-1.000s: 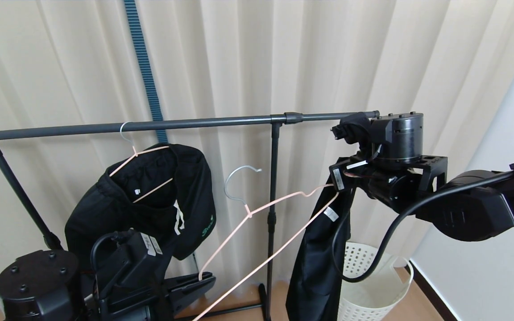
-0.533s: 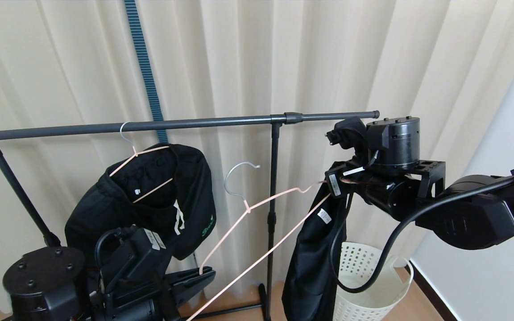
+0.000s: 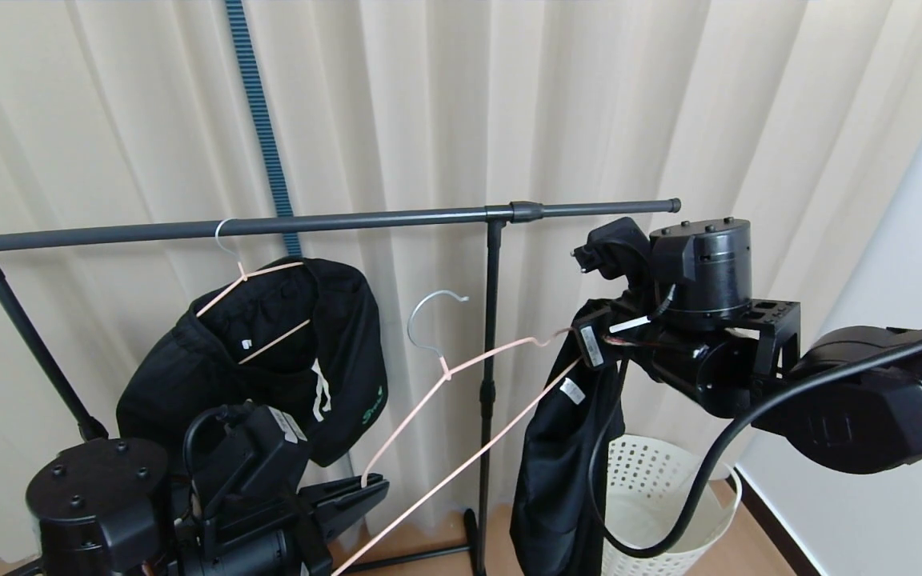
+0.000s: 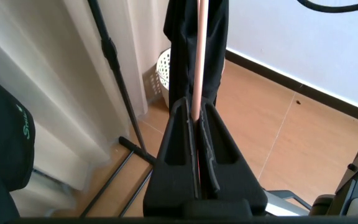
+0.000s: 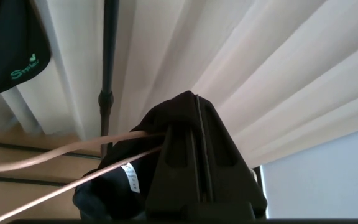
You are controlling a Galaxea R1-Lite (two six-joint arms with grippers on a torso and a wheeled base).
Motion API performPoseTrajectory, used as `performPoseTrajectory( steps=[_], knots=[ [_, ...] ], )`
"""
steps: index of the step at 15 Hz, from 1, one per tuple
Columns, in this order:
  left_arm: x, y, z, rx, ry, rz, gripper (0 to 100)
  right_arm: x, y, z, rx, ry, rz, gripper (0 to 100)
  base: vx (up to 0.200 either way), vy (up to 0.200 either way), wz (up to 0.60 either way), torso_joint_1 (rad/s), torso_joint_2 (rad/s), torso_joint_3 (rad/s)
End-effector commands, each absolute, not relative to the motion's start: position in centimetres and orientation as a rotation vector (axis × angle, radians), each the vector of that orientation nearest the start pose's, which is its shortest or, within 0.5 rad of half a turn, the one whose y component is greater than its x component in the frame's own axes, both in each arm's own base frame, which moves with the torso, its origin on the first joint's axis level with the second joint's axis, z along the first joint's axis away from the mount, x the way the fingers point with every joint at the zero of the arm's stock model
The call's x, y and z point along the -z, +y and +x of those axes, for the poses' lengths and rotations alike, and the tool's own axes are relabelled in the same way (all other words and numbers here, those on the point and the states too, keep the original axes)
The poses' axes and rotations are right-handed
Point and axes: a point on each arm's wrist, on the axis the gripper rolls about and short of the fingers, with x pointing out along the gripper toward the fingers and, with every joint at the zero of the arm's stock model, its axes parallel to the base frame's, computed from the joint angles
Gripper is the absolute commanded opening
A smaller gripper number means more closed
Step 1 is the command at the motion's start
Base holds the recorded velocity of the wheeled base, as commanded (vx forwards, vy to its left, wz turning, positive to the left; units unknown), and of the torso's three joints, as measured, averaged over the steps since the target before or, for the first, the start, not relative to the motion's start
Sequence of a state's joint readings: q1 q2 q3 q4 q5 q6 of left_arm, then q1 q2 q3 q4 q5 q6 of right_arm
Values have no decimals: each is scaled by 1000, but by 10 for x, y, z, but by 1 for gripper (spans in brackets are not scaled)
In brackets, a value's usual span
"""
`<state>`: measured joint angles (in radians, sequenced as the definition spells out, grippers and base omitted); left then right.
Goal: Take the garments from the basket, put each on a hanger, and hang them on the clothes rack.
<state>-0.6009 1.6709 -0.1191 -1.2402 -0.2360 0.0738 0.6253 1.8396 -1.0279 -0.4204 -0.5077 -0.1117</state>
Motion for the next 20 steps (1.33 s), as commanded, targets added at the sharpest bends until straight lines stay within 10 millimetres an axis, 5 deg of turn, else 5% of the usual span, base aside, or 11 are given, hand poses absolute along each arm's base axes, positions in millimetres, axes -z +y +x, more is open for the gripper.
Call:
performPoseTrajectory(
  steps=[1,20],
  knots=[
    [-92,-121,167,842,294,129,0,-177,198,282,-155,322,-325,0,0,0,0,0,0,0],
    [-90,-123,165,856,304,133,0,-178,227,238,-277,299,-350,0,0,0,0,0,0,0]
  ],
)
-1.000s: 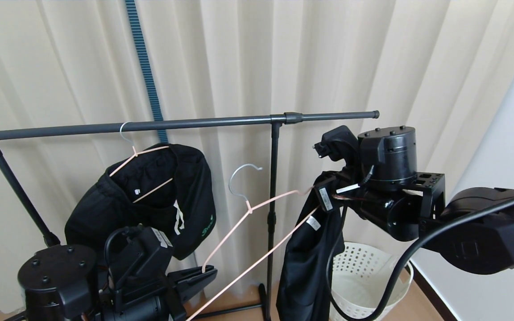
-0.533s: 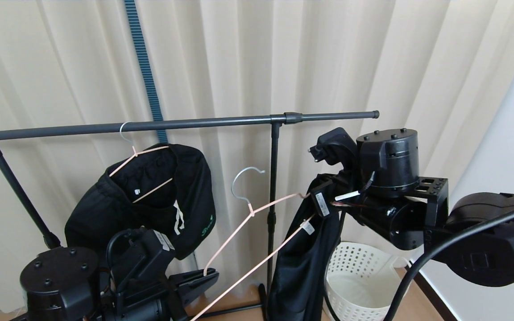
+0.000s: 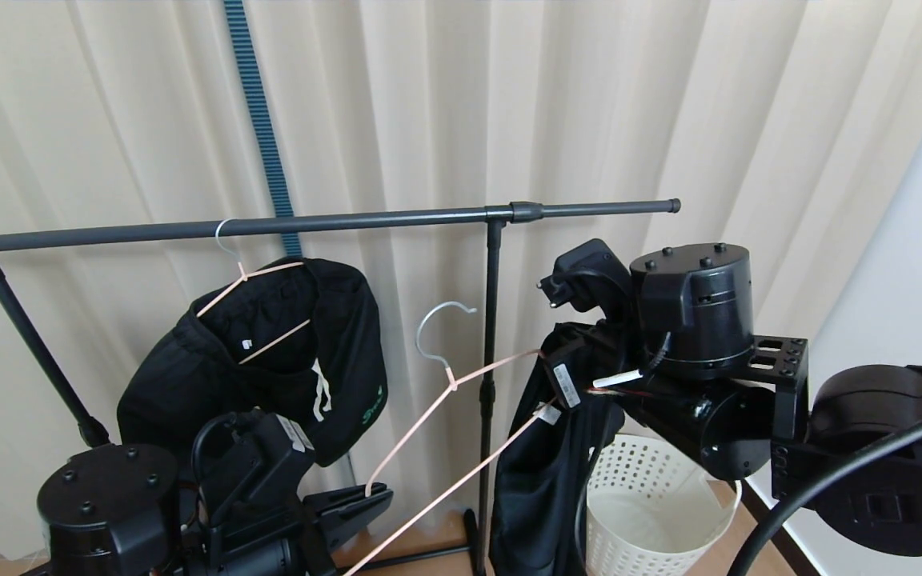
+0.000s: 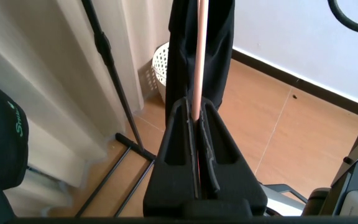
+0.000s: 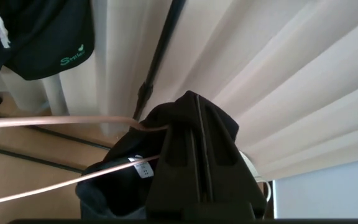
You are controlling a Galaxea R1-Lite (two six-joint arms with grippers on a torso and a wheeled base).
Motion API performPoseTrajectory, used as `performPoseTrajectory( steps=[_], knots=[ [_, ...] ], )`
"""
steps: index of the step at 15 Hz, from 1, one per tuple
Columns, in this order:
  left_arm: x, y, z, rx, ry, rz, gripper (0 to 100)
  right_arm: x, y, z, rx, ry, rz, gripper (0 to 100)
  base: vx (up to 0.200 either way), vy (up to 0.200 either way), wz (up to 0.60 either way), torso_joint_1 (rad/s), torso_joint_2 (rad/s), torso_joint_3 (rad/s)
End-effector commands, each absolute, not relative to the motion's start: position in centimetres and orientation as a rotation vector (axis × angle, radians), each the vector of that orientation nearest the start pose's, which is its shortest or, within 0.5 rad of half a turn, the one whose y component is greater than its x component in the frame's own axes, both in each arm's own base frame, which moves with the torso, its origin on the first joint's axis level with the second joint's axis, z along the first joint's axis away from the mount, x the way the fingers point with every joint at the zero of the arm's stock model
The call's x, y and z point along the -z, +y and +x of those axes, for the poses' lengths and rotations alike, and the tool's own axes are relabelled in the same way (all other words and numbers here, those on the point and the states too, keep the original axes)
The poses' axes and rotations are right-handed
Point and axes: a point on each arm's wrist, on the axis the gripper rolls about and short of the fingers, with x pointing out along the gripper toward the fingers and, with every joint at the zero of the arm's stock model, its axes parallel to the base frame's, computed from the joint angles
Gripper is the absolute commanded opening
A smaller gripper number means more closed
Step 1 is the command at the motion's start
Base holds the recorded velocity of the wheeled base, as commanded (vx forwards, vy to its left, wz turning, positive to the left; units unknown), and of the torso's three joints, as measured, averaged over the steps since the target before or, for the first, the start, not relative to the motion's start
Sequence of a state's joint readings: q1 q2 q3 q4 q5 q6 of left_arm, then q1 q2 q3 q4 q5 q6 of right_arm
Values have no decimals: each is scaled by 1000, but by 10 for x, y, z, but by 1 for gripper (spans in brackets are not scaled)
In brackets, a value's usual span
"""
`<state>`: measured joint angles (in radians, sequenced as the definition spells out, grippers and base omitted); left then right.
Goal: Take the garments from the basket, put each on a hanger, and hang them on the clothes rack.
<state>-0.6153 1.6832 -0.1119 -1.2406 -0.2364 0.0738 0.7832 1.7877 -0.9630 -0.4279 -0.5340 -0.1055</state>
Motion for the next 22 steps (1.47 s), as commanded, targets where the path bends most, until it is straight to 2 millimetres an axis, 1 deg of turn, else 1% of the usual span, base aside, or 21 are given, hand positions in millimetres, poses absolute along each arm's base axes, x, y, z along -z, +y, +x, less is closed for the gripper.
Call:
performPoseTrajectory(
  steps=[1,9,10,11,12,22],
  knots=[
    [-90,-123,165,856,304,133,0,-181,228,235,-284,281,-339,0,0,0,0,0,0,0],
    [-89,-123,165,856,307,133,0,-187,234,210,-355,251,-334,0,0,0,0,0,0,0],
    [-89,-123,165,856,307,133,0,-189,237,204,-376,244,-333,0,0,0,0,0,0,0],
    [-89,-123,165,856,307,133,0,-189,237,204,-376,244,-333,0,0,0,0,0,0,0],
    [-90,-123,164,856,307,133,0,-188,239,197,-397,244,-338,0,0,0,0,0,0,0],
    [-89,-123,165,855,311,133,0,-185,252,171,-491,188,-311,0,0,0,0,0,0,0]
  ],
)
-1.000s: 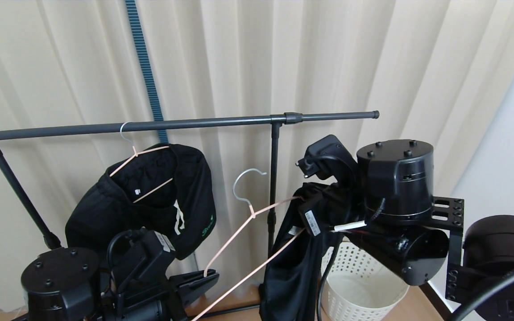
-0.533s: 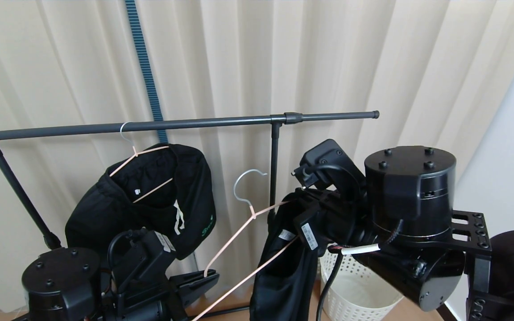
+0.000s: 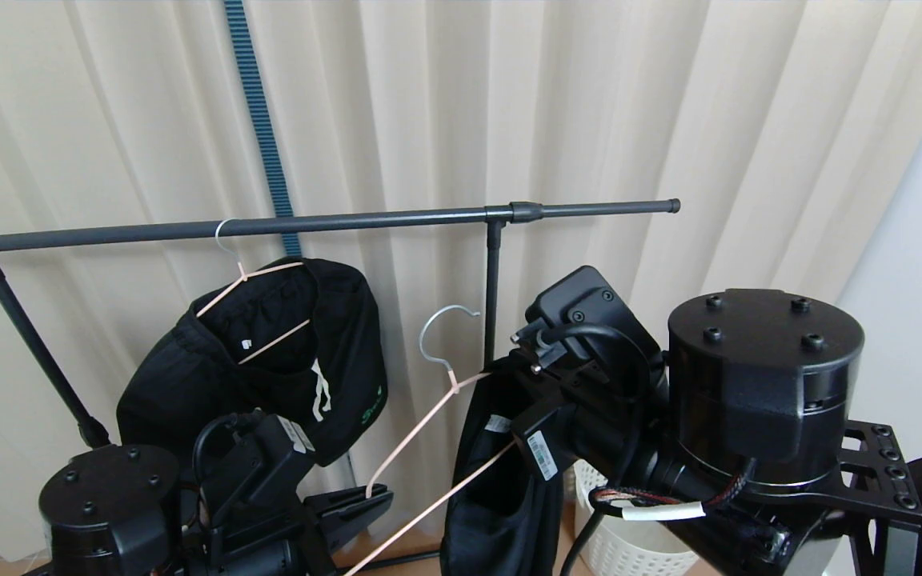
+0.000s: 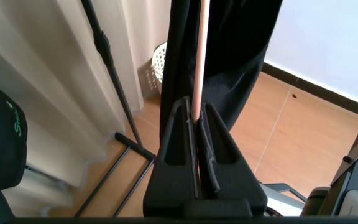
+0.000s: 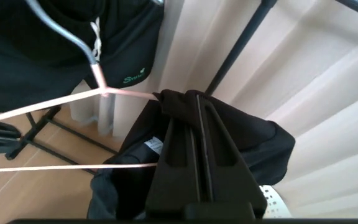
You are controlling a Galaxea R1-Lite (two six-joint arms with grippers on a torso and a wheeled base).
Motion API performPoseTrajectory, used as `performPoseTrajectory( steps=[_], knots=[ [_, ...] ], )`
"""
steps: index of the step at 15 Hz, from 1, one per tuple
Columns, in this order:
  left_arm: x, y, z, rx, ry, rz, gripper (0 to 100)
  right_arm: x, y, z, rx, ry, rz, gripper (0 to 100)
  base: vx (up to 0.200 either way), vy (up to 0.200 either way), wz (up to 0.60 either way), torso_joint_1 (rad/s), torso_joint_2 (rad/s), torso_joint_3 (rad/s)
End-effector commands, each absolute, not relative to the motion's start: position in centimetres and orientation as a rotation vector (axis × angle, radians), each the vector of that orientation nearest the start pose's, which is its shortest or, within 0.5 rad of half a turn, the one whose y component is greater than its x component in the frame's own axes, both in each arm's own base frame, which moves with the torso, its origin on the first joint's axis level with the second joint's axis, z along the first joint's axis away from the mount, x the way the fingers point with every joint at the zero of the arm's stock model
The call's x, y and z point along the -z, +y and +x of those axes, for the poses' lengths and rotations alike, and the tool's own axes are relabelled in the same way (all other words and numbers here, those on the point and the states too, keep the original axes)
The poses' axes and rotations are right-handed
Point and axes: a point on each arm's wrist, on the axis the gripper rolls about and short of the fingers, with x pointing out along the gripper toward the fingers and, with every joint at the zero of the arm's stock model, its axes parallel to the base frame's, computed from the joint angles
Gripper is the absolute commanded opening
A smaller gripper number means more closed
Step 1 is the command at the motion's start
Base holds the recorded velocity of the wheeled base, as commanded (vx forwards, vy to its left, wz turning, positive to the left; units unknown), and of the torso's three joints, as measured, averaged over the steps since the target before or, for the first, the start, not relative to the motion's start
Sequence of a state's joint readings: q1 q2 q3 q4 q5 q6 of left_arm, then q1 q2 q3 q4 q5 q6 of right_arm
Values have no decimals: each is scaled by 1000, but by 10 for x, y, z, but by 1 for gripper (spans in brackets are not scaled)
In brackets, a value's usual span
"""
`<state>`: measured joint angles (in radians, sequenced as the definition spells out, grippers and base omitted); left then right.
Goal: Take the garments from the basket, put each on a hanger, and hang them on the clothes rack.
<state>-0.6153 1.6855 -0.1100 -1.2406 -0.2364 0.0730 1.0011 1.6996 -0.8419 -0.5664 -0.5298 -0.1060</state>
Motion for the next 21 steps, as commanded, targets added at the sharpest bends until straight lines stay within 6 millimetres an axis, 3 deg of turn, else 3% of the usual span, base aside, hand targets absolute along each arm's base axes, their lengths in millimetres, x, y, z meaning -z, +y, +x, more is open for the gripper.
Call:
performPoseTrajectory(
  steps=[1,13,21],
  knots=[
    [-90,-123,164,856,307,133,0,-185,252,170,-494,182,-307,0,0,0,0,0,0,0],
    [-90,-123,164,856,307,124,0,-185,261,142,-610,95,-241,0,0,0,0,0,0,0],
    [-93,-121,161,860,253,98,0,-187,260,144,-617,84,-229,0,0,0,0,0,0,0]
  ],
)
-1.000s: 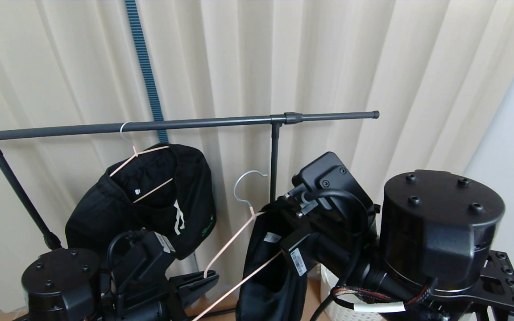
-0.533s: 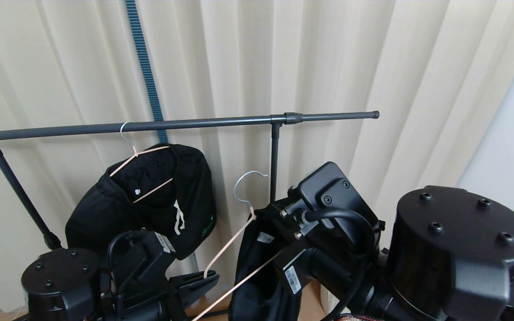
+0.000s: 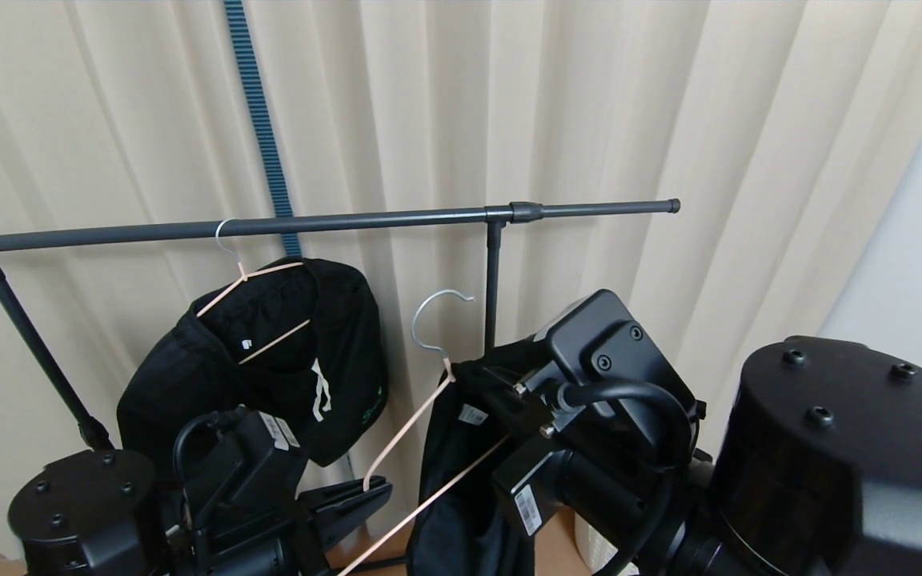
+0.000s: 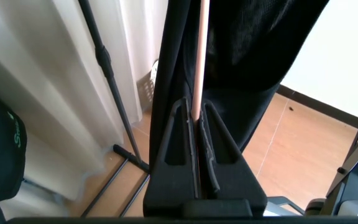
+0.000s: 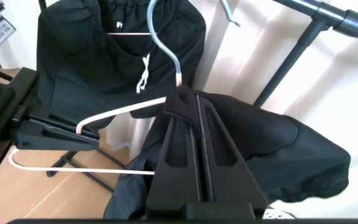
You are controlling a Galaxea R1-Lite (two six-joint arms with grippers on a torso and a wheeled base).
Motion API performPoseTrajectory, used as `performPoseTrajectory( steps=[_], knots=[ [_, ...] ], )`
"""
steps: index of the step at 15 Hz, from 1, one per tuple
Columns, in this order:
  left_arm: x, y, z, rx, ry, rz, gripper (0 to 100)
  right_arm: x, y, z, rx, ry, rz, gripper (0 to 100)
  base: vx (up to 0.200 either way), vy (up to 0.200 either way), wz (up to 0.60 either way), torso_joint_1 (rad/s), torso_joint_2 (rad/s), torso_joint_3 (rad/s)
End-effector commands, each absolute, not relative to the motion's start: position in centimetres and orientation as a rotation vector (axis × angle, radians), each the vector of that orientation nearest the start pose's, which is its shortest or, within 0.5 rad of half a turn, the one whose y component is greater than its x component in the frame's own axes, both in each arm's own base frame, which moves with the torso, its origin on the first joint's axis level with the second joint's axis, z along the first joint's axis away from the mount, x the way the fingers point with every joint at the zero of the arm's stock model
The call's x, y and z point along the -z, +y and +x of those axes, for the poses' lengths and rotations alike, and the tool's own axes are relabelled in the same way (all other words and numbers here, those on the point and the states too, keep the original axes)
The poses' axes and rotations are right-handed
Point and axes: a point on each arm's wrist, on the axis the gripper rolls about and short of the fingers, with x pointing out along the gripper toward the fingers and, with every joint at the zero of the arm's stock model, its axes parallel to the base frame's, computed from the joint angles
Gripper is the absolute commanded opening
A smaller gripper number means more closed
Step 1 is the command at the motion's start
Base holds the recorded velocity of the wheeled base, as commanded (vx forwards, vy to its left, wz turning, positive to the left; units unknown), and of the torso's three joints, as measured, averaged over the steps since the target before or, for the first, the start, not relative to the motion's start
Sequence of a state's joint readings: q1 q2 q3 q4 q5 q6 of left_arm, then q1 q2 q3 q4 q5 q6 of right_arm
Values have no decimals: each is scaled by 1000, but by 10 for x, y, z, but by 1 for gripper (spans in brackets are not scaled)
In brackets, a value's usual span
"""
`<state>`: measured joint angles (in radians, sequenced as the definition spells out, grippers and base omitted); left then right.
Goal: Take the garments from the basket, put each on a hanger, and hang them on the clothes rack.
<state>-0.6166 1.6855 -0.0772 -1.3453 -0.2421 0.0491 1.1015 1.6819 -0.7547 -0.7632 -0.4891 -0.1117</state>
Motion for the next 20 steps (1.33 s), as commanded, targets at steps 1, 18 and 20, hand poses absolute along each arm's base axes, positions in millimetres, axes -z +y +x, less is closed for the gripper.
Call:
performPoseTrajectory(
  steps=[1,18,20],
  knots=[
    [-94,-120,160,862,242,94,0,-187,260,145,-613,83,-227,0,0,0,0,0,0,0],
    [-102,-120,155,875,140,74,0,-188,251,151,-585,76,-254,0,0,0,0,0,0,0],
    [-102,-120,155,876,140,74,0,-188,251,150,-587,77,-255,0,0,0,0,0,0,0]
  ],
)
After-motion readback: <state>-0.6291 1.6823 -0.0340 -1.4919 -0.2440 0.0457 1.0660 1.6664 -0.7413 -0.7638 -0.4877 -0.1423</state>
